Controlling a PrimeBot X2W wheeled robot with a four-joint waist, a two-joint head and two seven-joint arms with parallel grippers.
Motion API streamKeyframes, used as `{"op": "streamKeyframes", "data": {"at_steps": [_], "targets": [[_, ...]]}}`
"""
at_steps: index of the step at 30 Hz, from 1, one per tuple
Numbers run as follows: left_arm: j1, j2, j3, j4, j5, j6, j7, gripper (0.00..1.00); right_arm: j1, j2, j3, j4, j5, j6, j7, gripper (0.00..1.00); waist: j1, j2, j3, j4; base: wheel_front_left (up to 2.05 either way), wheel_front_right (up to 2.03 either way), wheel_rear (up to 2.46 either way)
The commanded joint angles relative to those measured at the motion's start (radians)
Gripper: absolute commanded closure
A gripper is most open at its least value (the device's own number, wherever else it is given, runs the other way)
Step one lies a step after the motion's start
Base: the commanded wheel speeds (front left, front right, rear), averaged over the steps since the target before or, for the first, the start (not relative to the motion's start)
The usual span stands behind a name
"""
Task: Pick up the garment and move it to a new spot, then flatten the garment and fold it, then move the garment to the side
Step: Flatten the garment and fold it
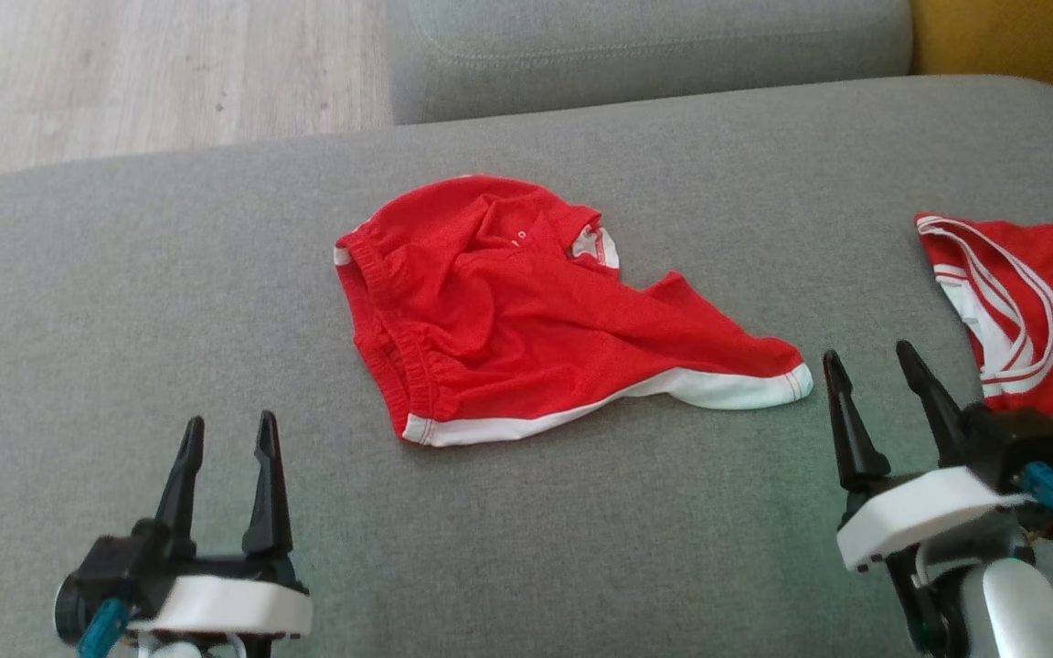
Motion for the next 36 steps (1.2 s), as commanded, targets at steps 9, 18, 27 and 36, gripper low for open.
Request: {"op": "streamKeyframes", "data": {"at_steps": [9, 18, 27, 36], "targets": [[-0.003, 0.005, 0.042, -0.029, 0.023, 0.000, -0.005, 0.00, -0.002, -0.008, 0.018, -0.054, 0.003, 0.007, 0.019, 0.00, 0.0001, -0.0001, -0.013, -0.005, 0.00, 0.00, 0.00], [-0.025, 0.008, -0.007, -0.013, 0.054, -0.032, 0.005, 0.00, -0.009, -0.002, 0.026, -0.053, 0.028, 0.007, 0.026, 0.00, 0.0001, -0.0001, 0.011, -0.009, 0.00, 0.00, 0.00], [-0.196, -0.047, -0.171, 0.228, 0.069, -0.112, 0.044, 0.00, -0.043, 0.001, 0.051, -0.046, 0.028, 0.007, 0.027, 0.00, 0.0001, -0.0001, 0.056, -0.023, 0.00, 0.00, 0.00], [-0.339, -0.073, -0.207, 0.444, 0.054, -0.123, 0.025, 0.00, -0.070, 0.004, 0.065, -0.024, 0.037, 0.007, 0.015, 0.00, 0.0001, -0.0001, 0.097, -0.052, 0.00, 0.00, 0.00]]}}
